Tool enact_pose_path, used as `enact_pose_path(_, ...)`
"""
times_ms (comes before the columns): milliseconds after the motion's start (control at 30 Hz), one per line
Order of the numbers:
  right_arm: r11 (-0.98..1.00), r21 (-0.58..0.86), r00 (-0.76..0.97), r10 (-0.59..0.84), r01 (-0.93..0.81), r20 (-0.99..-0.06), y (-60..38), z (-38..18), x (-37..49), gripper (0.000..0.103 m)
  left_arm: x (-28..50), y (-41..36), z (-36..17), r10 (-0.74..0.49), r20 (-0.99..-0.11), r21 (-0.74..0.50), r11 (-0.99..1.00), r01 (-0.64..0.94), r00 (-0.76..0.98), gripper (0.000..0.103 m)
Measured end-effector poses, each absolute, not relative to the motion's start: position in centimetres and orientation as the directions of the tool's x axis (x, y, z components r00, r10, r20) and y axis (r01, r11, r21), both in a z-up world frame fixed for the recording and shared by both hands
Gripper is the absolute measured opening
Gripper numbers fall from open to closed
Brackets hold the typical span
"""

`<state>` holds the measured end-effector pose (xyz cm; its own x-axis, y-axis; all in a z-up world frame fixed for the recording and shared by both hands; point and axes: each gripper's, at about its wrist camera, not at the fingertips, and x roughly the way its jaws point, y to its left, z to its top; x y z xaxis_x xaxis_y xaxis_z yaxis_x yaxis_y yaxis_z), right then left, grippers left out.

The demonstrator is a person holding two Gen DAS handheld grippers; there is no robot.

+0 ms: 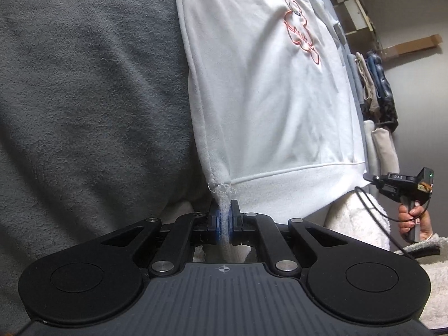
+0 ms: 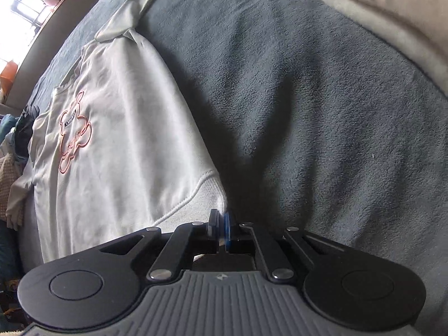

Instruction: Fold clothes

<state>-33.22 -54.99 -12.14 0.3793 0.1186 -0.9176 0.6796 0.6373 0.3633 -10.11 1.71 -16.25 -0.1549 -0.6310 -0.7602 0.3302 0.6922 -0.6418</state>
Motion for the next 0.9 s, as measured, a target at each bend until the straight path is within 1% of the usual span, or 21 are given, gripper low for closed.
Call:
enact_pose_path(167,0.651,0.298,0.304,0.107,0.698,-0.947,-54.9,-14.8,-32.4,0.003,-10.2,1.9,-17.6,-0.595,-0.786,-0.611,0.708,0.353,-0.168,0.004)
enact_pose_path(300,0.633,0.288,0.281,0.115,0.719,-0.953,-54.9,-15.9,-32.7,0.005,-10.3,3.0,-17.8,-0.569,-0.804,-0.589,0.719,0.369,-0.173,0.012)
enact_pose_path(367,0.608,0.296,0.28,0.124,0.737,-0.952,-55.2,-16.0,-33.2,0.01,-10.4,3.5,-17.7,-0.54,-0.821,-0.567,0.73,0.382,-0.186,0.012)
enact_pose_path(400,0.59,0.301,0.28,0.13,0.749,-0.951,-55.4,-16.0,-33.6,0.015,-10.4,3.8,-17.7,-0.528,-0.828,-0.558,0.735,0.385,-0.19,0.013)
enact_pose_path(433,0.574,0.306,0.282,0.133,0.76,-0.95,-55.5,-15.9,-34.1,0.017,-10.3,4.2,-17.6,-0.521,-0.832,-0.551,0.739,0.388,-0.191,0.015)
enact_pose_path(567,0.497,0.325,0.293,0.144,0.804,-0.945,-56.3,-15.8,-36.5,0.018,-9.7,5.6,-16.0,-0.506,-0.846,-0.527,0.745,0.409,-0.168,0.017)
enact_pose_path(633,0.47,0.315,0.283,0.14,0.825,-0.949,-56.5,-15.6,-37.7,0.024,-9.1,6.6,-14.7,-0.512,-0.849,-0.515,0.748,0.418,-0.13,0.02)
enact_pose_path(733,0.454,0.298,0.287,0.095,0.84,-0.953,-56.9,-14.4,-39.2,0.025,-7.6,7.6,-12.3,-0.528,-0.849,-0.49,0.758,0.431,-0.036,0.026)
enact_pose_path(800,0.463,0.301,0.318,0.044,0.833,-0.947,-57.0,-12.8,-39.4,0.025,-6.5,7.4,-11.0,-0.545,-0.838,-0.48,0.754,0.448,0.019,0.027)
enact_pose_path(867,0.508,0.303,0.359,-0.014,0.807,-0.933,-56.9,-11.0,-38.5,0.025,-5.3,6.5,-10.2,-0.567,-0.822,-0.477,0.743,0.468,0.062,0.029)
enact_pose_path(900,0.544,0.297,0.382,-0.046,0.785,-0.923,-56.6,-9.9,-37.5,0.025,-4.7,5.6,-9.9,-0.58,-0.811,-0.479,0.737,0.476,0.082,0.031)
